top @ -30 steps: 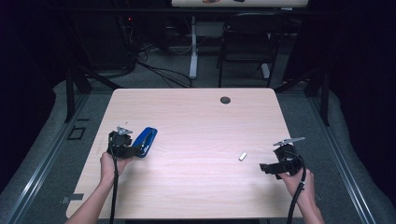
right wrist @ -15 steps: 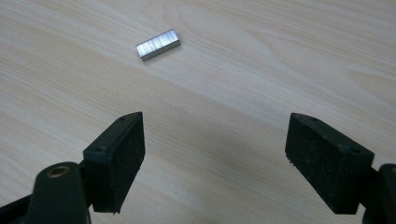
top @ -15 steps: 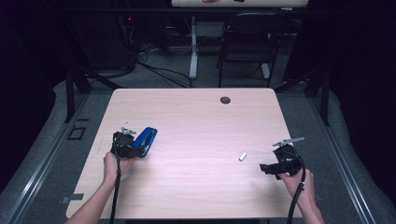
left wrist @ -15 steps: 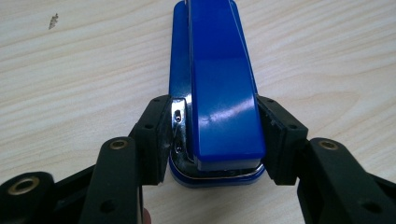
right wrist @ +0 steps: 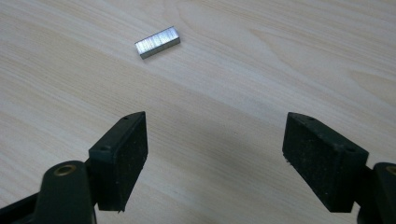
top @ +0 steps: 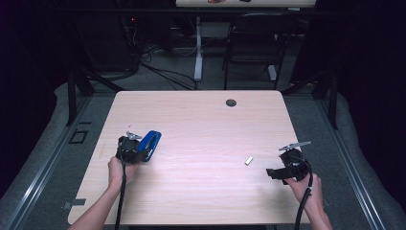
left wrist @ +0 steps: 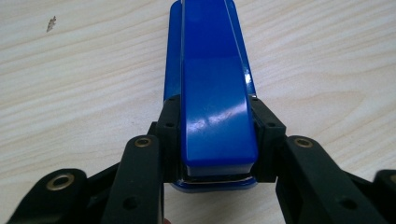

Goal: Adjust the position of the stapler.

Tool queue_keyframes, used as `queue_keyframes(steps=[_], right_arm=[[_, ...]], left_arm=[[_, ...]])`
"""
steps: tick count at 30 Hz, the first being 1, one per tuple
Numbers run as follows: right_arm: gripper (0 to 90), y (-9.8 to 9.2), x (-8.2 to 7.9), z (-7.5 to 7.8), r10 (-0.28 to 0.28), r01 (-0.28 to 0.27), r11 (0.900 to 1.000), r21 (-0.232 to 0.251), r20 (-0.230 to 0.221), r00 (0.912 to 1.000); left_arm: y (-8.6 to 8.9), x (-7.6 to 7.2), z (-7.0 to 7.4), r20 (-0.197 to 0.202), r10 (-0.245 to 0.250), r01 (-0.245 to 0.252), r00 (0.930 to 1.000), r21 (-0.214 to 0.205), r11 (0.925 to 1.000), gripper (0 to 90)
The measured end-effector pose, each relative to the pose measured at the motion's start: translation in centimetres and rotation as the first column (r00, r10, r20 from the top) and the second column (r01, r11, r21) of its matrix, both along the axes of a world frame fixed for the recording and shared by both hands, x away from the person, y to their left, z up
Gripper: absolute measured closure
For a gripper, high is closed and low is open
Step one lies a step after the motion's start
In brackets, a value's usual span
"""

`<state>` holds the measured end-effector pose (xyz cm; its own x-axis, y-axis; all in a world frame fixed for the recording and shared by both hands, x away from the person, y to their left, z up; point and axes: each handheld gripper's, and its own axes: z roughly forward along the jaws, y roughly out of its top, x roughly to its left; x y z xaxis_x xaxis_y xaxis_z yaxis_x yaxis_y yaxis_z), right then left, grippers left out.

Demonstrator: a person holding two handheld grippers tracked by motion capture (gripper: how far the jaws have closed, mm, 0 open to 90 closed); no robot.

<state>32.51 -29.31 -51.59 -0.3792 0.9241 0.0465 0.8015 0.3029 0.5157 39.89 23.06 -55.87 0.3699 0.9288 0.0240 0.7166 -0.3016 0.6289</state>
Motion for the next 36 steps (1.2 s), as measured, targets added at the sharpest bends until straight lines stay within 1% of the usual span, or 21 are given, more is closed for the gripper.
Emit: queue_keyframes(steps=[2, 3, 6, 10, 12, 20, 26, 28, 30, 32, 33, 35, 36], right_arm=[[21.9, 0.0, 0.0, 0.0, 0.001, -0.001, 1.0000, -0.001, 0.000, 1.0000], [21.9, 0.0, 0.0, 0.0, 0.001, -0.001, 1.0000, 0.000, 0.000, 1.0000], [22.0, -0.1, 0.0, 0.0, 0.005, -0.005, 1.0000, -0.002, -0.004, 1.0000], [22.1, -0.1, 0.0, 0.0, 0.006, -0.006, 1.0000, 0.000, -0.006, 1.0000], [22.1, 0.0, 0.0, -0.1, 0.008, -0.008, 1.0000, 0.001, -0.007, 0.9999], [22.1, 0.0, 0.0, -0.1, 0.007, -0.007, 1.0000, 0.001, -0.007, 1.0000], [22.1, 0.1, -0.1, 0.0, 0.005, -0.005, 1.0000, 0.002, -0.002, 1.0000], [22.1, 0.1, -0.2, 0.0, 0.009, -0.009, 0.9999, -0.005, -0.004, 1.0000], [22.1, 0.1, -0.2, 0.0, 0.011, -0.011, 0.9999, -0.008, -0.005, 0.9999], [22.2, 0.2, -0.2, 0.0, 0.015, -0.015, 0.9998, -0.012, -0.007, 0.9999], [22.2, 0.2, -0.2, 0.0, 0.017, -0.017, 0.9998, -0.012, -0.009, 0.9998], [22.2, 0.2, -0.2, 0.0, 0.017, -0.017, 0.9998, -0.011, -0.009, 0.9998], [22.2, 0.1, -0.2, 0.0, 0.017, -0.017, 0.9998, -0.010, -0.010, 0.9998]], left_arm=[[0.2, 0.0, 0.0, -0.007, 0.008, -0.008, 0.9999, -0.029, 0.9995, 65.3], [0.2, 0.0, -0.1, -0.003, 0.014, -0.014, 0.9999, -0.031, 0.9994, 65.5], [0.1, 0.0, 0.0, -0.007, 0.014, -0.014, 0.9999, -0.028, 0.9995, 65.7], [0.1, 0.0, 0.0, -0.008, 0.023, -0.024, 0.9997, -0.038, 0.9990, 65.8], [0.1, -0.2, 0.1, -0.022, 0.020, -0.021, 0.9996, -0.044, 0.9988, 65.9], [-0.6, -0.7, 0.2, -0.033, 0.018, -0.019, 0.9993, -0.033, 0.9993, 65.7], [-1.3, -1.6, 0.3, -0.043, 0.009, -0.010, 0.9991, -0.028, 0.9996, 65.8], [-1.7, -1.9, 0.3, -0.047, 0.009, -0.010, 0.9988, -0.031, 0.9995, 65.8], [-1.9, -2.1, 0.3, -0.046, 0.007, -0.008, 0.9989, -0.025, 0.9997, 65.7], [-2.2, -2.4, 0.4, -0.056, 0.003, -0.005, 0.9984, -0.026, 0.9996, 65.7], [-2.5, -2.6, 0.4, -0.055, 0.001, -0.002, 0.9985, -0.025, 0.9997, 65.7], [-2.6, -2.8, 0.4, -0.057, -0.016, 0.014, 0.9982, -0.028, 0.9995, 65.7], [-2.6, -2.8, 0.4, -0.057, -0.016, 0.014, 0.9982, -0.028, 0.9995, 65.7]])
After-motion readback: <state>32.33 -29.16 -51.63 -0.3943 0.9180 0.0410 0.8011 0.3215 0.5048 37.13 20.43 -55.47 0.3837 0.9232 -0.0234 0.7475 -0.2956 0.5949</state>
